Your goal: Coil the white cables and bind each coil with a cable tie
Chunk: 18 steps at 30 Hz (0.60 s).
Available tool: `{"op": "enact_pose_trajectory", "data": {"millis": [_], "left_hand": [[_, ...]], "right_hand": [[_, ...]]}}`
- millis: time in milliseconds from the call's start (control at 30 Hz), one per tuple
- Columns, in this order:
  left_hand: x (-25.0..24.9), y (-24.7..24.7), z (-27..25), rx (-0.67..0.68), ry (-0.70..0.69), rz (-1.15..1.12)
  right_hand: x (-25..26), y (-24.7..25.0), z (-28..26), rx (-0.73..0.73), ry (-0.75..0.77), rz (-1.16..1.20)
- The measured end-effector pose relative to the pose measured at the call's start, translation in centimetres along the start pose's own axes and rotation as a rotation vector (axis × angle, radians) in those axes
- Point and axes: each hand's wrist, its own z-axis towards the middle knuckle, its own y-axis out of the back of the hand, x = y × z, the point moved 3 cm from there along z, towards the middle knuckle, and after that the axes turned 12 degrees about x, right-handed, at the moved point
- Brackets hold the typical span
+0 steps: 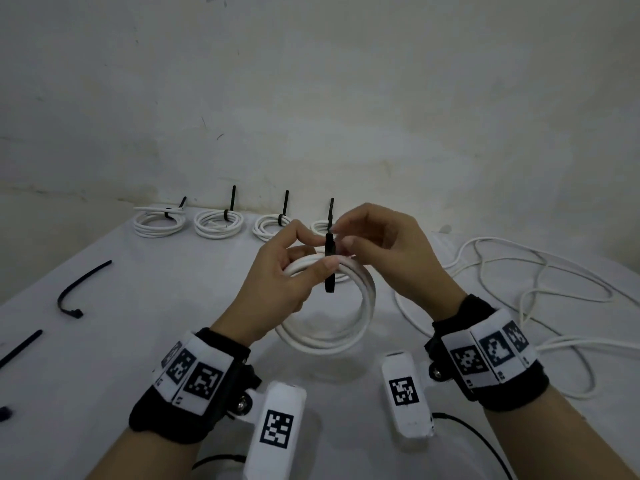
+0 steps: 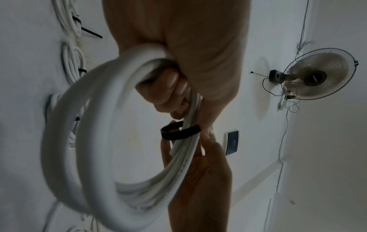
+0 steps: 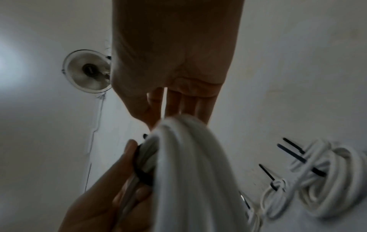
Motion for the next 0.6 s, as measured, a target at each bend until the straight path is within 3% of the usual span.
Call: {"op": "enact_pose_trajectory", "data": {"millis": [100, 233, 367, 600], "left_hand": [[0.1, -0.1, 0.1, -0.005, 0.008, -0.021], [0.4, 0.2, 0.1, 0.022, 0.055, -0.112], [0.5, 0.0, 0.0, 0.136, 0.094, -0.158], [0.6, 0.7, -0.1, 0.122, 0.129, -0.123]], "right_hand": [[0.9, -0.4, 0.9, 0.004, 0.009, -0.231], [1.7, -0.6, 1.6, -0.06, 0.04, -0.363], [2.3, 2.3, 3.1, -0.257, 0.022, -0.314], [1.0, 1.4, 4.3, -0.239, -0.092, -0.258]]}}
